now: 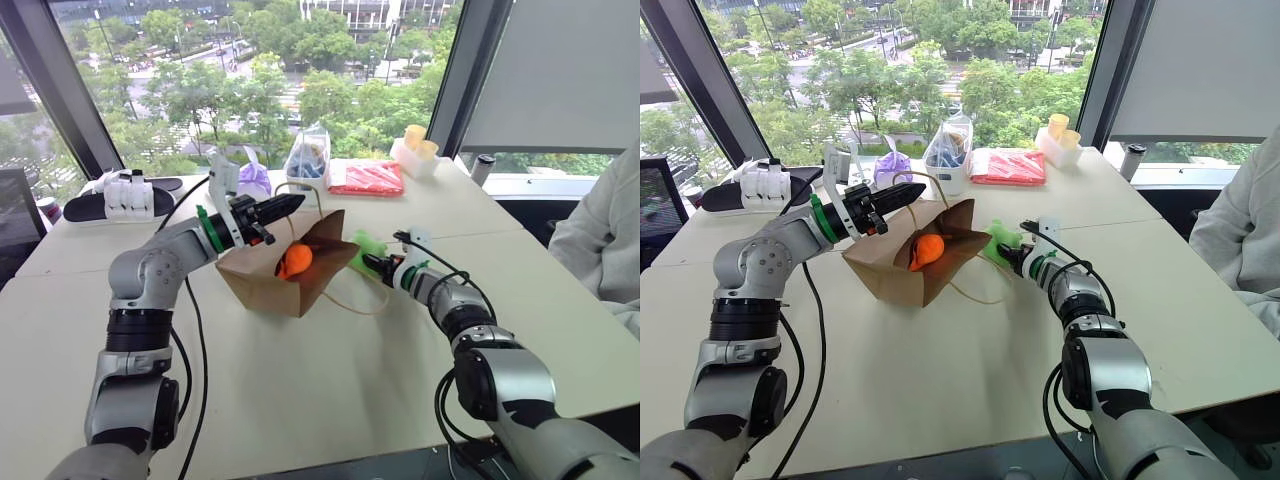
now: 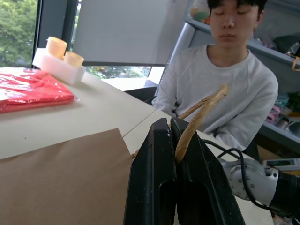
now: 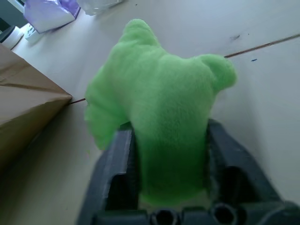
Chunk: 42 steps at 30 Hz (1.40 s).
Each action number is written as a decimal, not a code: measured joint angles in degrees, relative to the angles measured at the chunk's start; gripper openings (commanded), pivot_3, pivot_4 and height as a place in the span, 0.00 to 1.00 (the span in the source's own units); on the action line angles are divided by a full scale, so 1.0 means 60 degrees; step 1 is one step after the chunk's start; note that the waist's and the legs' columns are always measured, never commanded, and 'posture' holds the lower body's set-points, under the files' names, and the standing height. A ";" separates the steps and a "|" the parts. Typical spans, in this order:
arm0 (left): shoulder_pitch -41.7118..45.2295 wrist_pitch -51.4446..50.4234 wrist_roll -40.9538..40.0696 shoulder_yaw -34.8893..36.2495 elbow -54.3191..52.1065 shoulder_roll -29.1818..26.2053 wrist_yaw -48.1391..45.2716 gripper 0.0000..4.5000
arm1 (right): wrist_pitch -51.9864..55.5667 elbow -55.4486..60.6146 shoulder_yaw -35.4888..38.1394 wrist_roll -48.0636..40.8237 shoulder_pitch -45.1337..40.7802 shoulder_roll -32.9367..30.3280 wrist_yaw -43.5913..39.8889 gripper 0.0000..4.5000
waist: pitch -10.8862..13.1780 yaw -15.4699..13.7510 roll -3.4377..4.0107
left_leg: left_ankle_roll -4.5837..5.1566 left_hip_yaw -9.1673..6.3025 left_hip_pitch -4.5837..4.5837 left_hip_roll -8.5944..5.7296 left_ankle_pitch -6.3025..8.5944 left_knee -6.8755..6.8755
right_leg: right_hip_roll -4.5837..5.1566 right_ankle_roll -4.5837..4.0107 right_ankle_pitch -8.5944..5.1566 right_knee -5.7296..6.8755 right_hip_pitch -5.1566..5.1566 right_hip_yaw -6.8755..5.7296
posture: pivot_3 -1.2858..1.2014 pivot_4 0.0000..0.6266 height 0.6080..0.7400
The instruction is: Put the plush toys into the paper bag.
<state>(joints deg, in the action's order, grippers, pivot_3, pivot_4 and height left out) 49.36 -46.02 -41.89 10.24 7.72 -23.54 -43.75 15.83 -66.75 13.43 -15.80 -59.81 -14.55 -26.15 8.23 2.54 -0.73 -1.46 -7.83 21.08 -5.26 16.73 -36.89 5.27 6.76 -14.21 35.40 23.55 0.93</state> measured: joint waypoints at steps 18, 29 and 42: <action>-0.0009 0.0025 0.0028 -0.0307 -0.0023 0.0168 -0.0304 0.00 | 0.1880 0.9492 -0.0659 -0.1310 0.4053 -0.1456 -0.1853 0.01 | -0.0002 -0.0003 0.0004 | 0.0000 -0.0030 0.0036 -0.0001 0.0002 -0.0007 | -0.0010 0.0017 0.0010 0.0021 0.0034 -0.0002 | 0.52 0.24 1.00; 0.0159 0.0048 0.0021 -0.0336 0.0129 0.0173 -0.0405 0.00 | 0.4444 1.2836 -0.1889 -0.2490 0.5225 -0.1924 -0.2454 0.01 | -0.0003 -0.0104 0.0001 | 0.0000 -0.0025 0.0021 -0.0001 0.0002 -0.0023 | -0.0016 0.0016 0.0010 -0.0004 0.0017 0.0007 | 0.52 0.24 1.00; 0.0251 0.0033 -0.0019 -0.0212 0.0192 0.0084 -0.0443 0.00 | 0.2428 0.8542 -0.3969 0.0038 0.2543 -0.0695 -0.2211 0.29 | -0.0005 -0.0103 -0.0001 | -0.0002 -0.0026 0.0040 -0.0006 0.0001 -0.0018 | -0.0013 0.0013 0.0021 0.0002 0.0039 0.0008 | 0.52 0.24 1.00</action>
<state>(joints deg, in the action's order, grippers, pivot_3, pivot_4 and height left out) 50.87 -45.82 -42.00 8.96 8.87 -23.03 -46.41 30.39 -15.50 -10.38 -15.57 -44.55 -18.72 -39.41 8.20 1.92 -0.74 -1.47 -7.98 21.32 -5.30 16.73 -37.00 5.19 6.84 -14.08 35.41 23.79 0.98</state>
